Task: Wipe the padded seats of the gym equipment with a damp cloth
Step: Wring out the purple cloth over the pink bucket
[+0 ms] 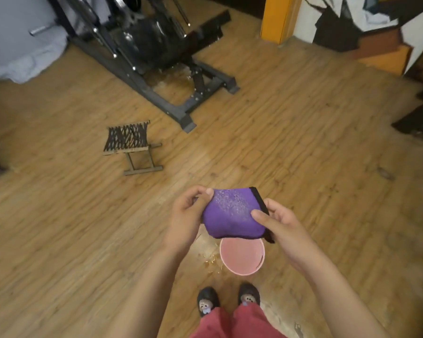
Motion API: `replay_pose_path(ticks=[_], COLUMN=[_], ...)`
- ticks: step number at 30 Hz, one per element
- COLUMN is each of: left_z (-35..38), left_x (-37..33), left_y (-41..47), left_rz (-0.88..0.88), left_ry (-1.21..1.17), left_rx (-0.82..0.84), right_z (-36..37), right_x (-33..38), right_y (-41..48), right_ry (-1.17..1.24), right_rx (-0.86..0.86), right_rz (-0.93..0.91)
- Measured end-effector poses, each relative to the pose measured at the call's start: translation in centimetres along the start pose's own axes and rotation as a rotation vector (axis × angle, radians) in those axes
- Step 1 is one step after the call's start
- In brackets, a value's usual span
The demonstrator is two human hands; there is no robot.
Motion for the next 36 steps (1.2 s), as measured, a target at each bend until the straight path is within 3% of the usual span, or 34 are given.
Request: replay_pose_path(ticks=[5,8,12,15,18,23,27,32,36], left_z=[2.8,3.6,2.3,1.2,1.3,3.2,1.5,1.9,0.6], left_x=[2.7,2.8,1.5,-0.7,-2.5,-2.9,-2.3,-4.5,-5.7], left_y=[-2.5,-4.5,-5.2,-6.0,-6.9,-7.0,-6.6,-6.8,-6.7], left_rz=[-0.293,-0.23,-0.053,0.047,0.111,0.022,0.033,0.22,0.306], left_ry=[-0.324,-0.218,0.06,0.117,0.008,-0.383,-0.155,0.14,0.404], left_rx=[0.209,0.205,0.021,-0.059,-0.01,0.208,0.039,0.007,-0.195], right_z=[1.2,1.7,1.4,0.3,-1.3,-1.6,-1.1,0.2,0.6], right_x=[2.8,3.9,4.8,5.8,6.9,8.5,9.8,10.0,10.0], right_y=[-0.7,-1.4,-2.0,-2.3,-2.8,-3.1,-2.9,-2.8,-2.2], right_ry=[0.11,0.062,-0.041,-0.067,-0.06,-0.066,-0.278,-0.606,-0.836], right_rx=[-0.078,-0.062,-0.064,-0.129,-0.237,-0.302,-0.218,-0.117,-0.126], right_rz=[-0.071,-0.086,-0.111,-0.163,-0.229,-0.31,-0.376,-0.398,-0.424])
Point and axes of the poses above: each hand's wrist, its own y-axis towards the middle knuckle, its own z-axis out of the palm, x = y × z, the point moved 10 cm from there along y, towards the middle knuckle, and after that the axes turned 12 degrees about -z, right-handed, at the moved point
